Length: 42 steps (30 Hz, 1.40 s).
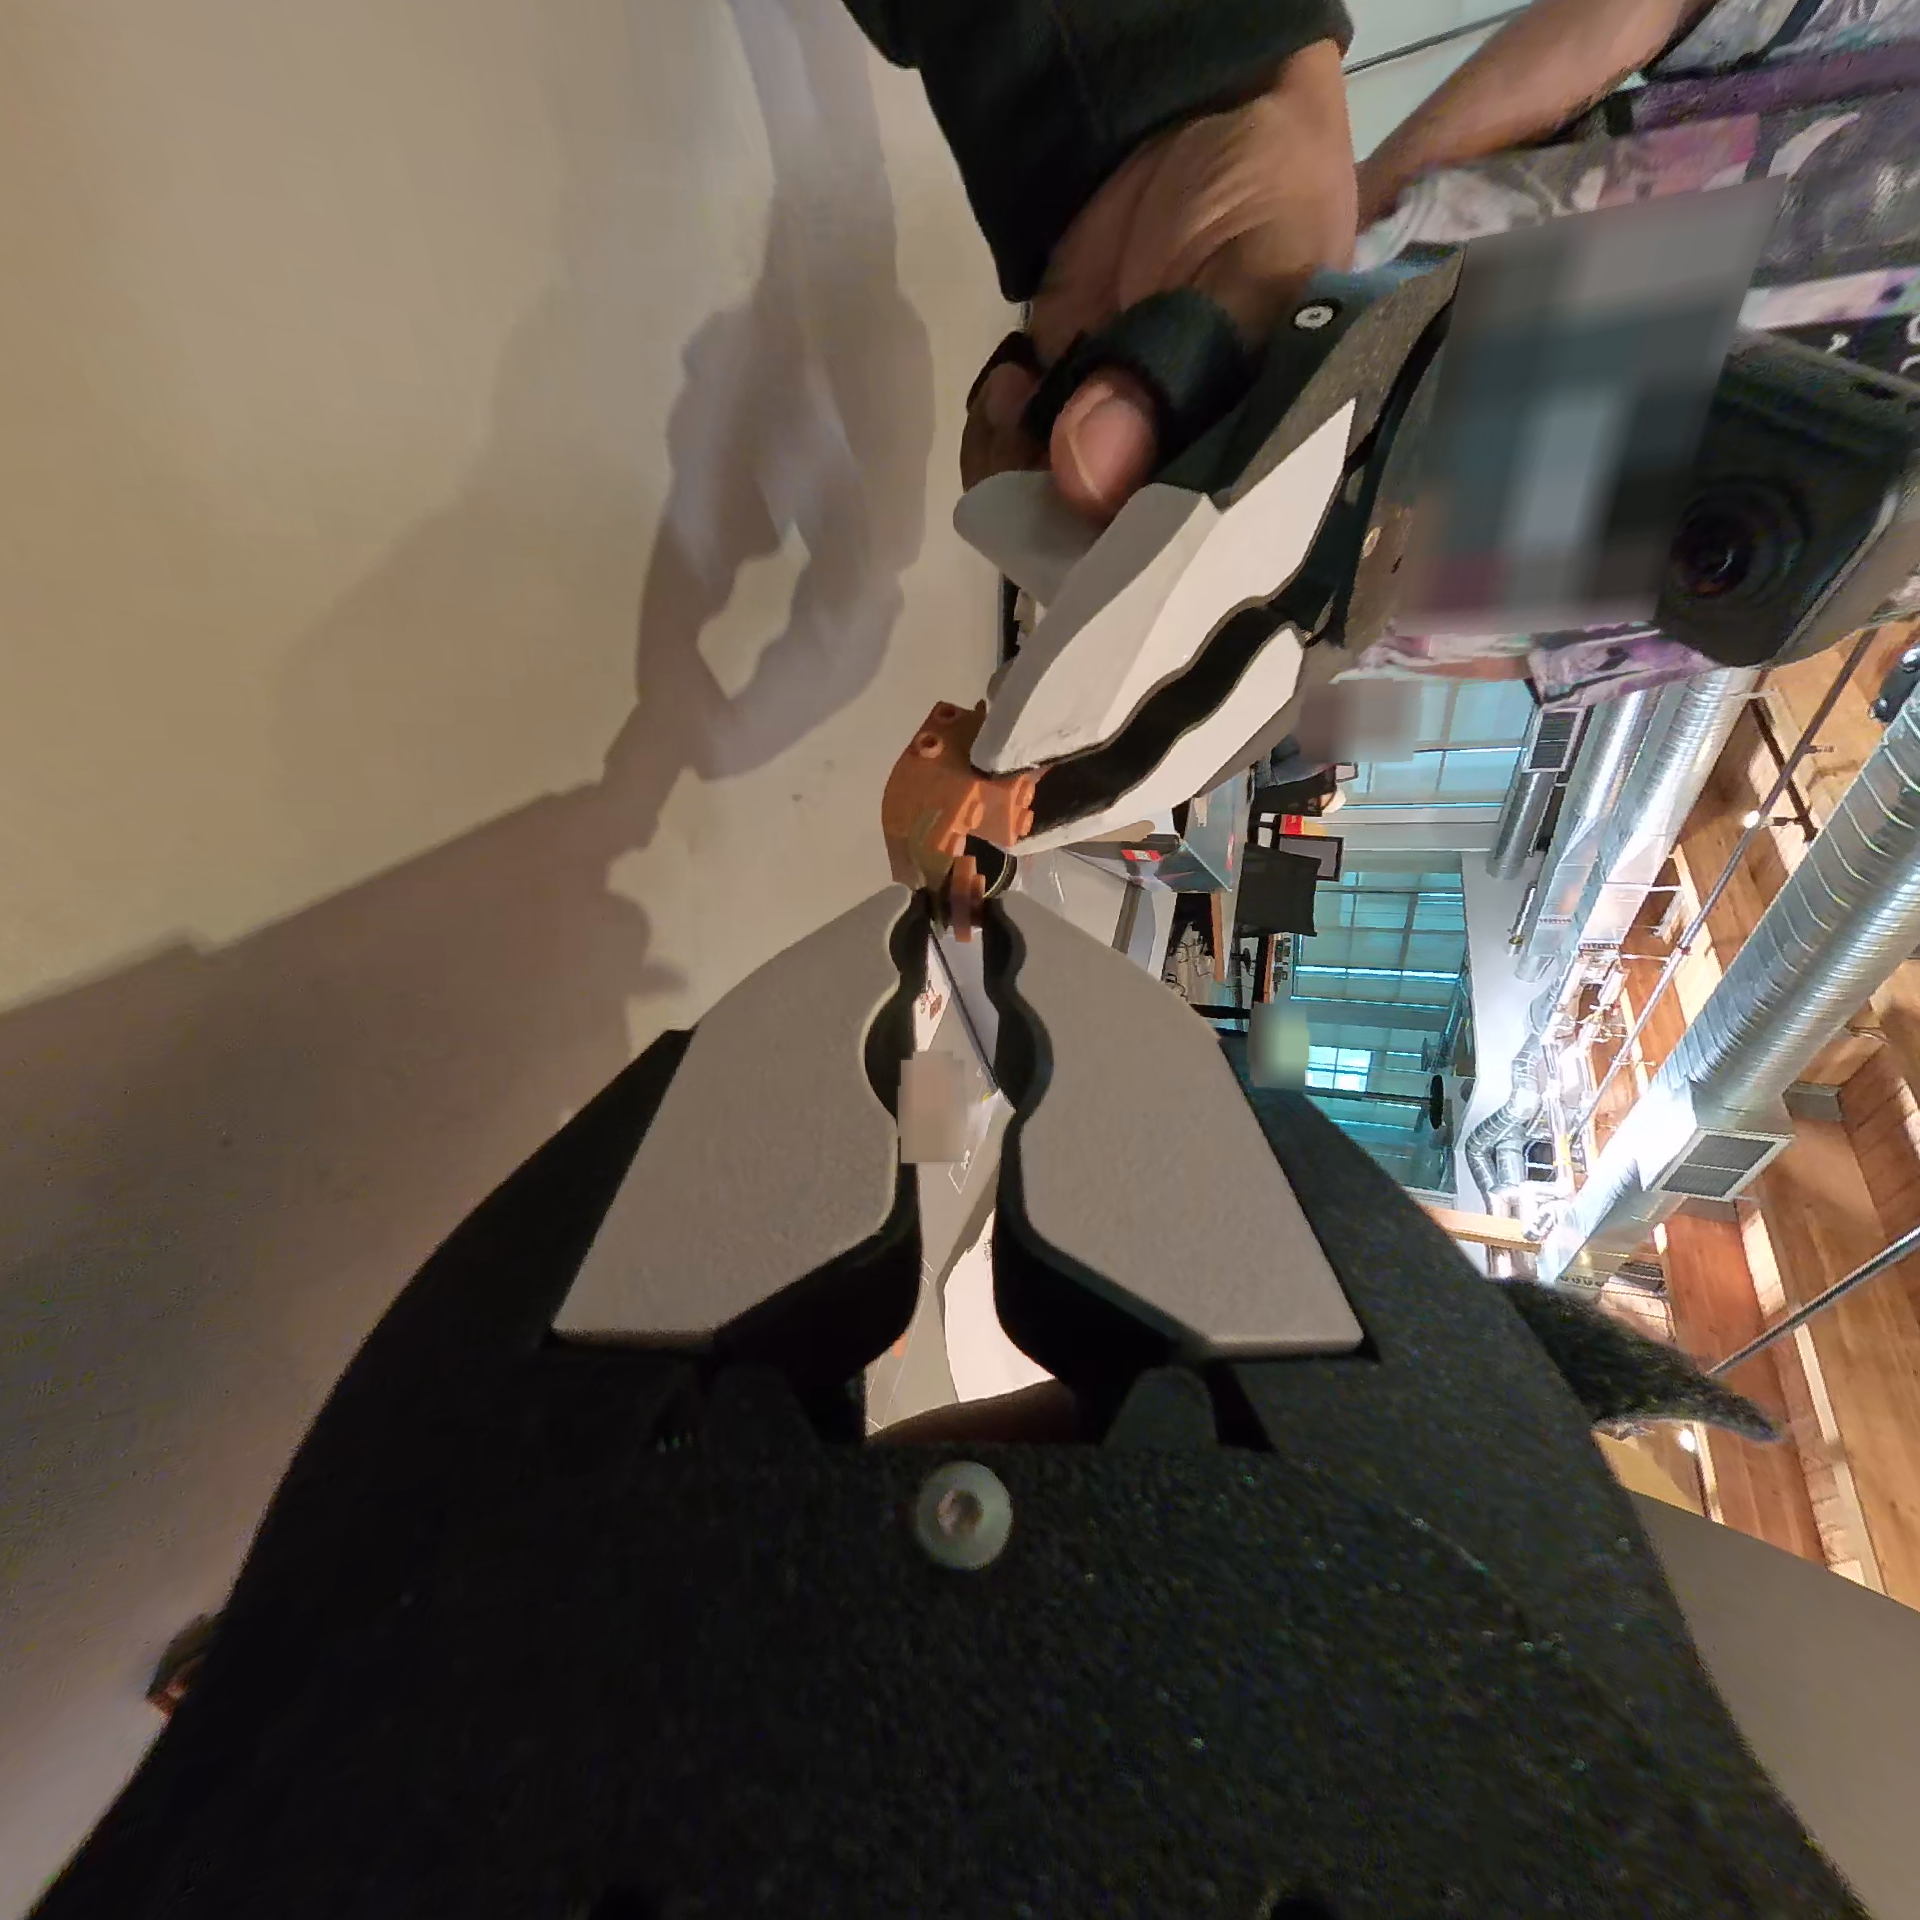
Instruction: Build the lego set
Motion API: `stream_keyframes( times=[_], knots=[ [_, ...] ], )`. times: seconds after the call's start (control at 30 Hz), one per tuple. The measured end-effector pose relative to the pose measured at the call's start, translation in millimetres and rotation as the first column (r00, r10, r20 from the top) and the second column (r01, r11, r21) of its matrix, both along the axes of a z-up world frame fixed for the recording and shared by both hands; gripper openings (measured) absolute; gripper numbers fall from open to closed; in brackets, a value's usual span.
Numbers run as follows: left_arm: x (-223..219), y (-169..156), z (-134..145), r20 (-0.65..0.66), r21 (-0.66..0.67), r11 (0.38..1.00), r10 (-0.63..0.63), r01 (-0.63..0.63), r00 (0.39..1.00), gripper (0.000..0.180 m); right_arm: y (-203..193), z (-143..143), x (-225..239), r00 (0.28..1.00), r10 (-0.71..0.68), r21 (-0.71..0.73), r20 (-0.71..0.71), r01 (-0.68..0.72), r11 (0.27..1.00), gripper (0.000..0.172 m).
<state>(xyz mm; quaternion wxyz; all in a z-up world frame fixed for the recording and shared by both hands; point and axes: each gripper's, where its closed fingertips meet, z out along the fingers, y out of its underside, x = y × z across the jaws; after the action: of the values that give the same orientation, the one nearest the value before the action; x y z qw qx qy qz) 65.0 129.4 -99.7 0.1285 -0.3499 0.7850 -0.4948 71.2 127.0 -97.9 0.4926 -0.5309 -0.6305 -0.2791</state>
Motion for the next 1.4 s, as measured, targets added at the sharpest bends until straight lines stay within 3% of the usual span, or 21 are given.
stream_keyframes(
  times=[0.33, 0.53, 0.67, 0.77, 0.9, 1.07, 1.4],
  knots=[
    [3, 1, 5, 0.018, -0.054, 0.998, 0.025, -0.024, 1.0, 0.017, 1, 4, 2, 1.0, -0.007, 0.001, 0.004, 0.007, 1.0, 0.01],
    [5, 6, 13, 0.059, -0.073, 0.996, 0.062, -0.057, 0.996, 0.036, 1, 7, 1, 1.0, -0.005, 0.012, 0.016, 0.005, 1.0, 0.01],
    [0, 5, 8, 0.013, -0.095, 0.994, 0.062, -0.06, 0.998, 0.05, 1, 10, 1, 1.0, -0.006, 0.013, 0.014, 0.006, 1.0, 0.01],
    [-1, -1, -2, -0.018, -0.095, 0.994, 0.054, -0.056, 0.998, 0.044, 0, 14, -1, 1.0, -0.001, 0.003, 0.009, 0.001, 1.0, 0.01],
    [1, -12, 4, 0.014, -0.179, 0.983, 0.048, -0.044, 0.999, 0.02, 1, 20, -2, 1.0, -0.001, 0.006, 0.0, 0.001, 1.0, 0.01],
    [5, -12, 20, 0.08, -0.287, 0.957, 0.067, -0.041, 0.995, 0.019, 2, 32, 1, 1.0, -0.012, 0.05, -0.023, 0.013, 0.999, 0.01],
    [6, -9, 34, 0.146, -0.337, 0.941, 0.081, -0.027, 0.986, 0.019, 4, 45, 2, 0.999, -0.03, 0.154, -0.022, 0.033, 0.987, 0.013]
  ],
)
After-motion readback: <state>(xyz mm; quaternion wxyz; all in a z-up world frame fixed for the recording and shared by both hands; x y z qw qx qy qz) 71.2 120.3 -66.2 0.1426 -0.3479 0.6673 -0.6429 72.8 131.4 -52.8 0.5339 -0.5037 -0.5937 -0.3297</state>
